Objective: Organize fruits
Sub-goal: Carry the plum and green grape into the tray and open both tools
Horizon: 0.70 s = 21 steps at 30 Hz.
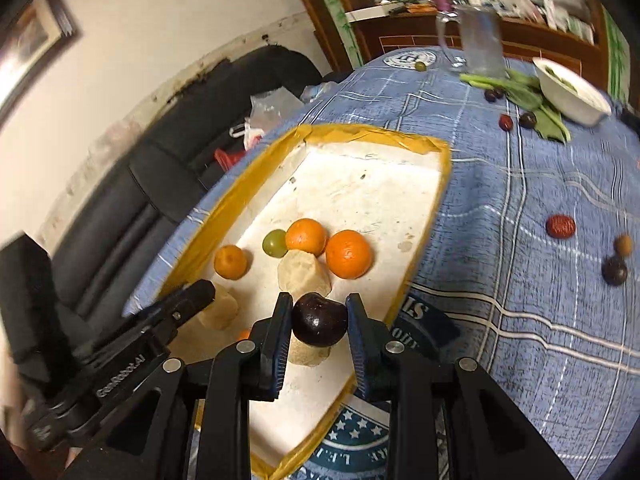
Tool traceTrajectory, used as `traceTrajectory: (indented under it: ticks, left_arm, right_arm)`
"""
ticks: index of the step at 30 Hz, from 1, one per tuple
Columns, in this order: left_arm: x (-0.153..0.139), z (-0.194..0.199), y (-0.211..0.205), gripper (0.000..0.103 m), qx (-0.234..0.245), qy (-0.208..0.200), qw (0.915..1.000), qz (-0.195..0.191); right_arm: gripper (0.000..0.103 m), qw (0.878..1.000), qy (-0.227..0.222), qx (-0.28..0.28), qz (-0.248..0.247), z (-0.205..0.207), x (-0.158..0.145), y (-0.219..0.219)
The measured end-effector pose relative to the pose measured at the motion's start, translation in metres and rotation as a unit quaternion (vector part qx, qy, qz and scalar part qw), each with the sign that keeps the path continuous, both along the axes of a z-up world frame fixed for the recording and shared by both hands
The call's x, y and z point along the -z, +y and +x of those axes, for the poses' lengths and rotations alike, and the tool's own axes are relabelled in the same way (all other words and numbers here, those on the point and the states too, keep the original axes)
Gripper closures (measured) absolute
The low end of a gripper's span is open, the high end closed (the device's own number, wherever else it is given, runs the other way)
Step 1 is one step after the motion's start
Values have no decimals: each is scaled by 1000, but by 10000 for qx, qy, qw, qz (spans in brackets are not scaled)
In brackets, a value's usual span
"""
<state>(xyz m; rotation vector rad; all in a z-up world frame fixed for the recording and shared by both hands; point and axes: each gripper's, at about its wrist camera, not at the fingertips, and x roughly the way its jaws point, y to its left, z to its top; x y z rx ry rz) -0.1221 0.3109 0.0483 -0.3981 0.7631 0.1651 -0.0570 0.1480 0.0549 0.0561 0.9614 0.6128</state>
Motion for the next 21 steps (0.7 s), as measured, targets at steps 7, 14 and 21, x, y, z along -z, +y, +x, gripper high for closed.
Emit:
traceTrajectory:
  ticks: [7,14,21]
  left_arm:
    - [-8,-9,10,49,-225,-147,9996,-85]
    - [-18,-14,7,33,-289,-254,9992,-111]
    - [-27,-18,-6,26,-222,-290,9993,103]
  right_arm:
    - [72,9989,-347,0,-302,-8,-4,5]
    - [68,9997,-208,87,-133,-9,-1,-5]
    - [59,9993,-325,172,-27,-18,-10,-18]
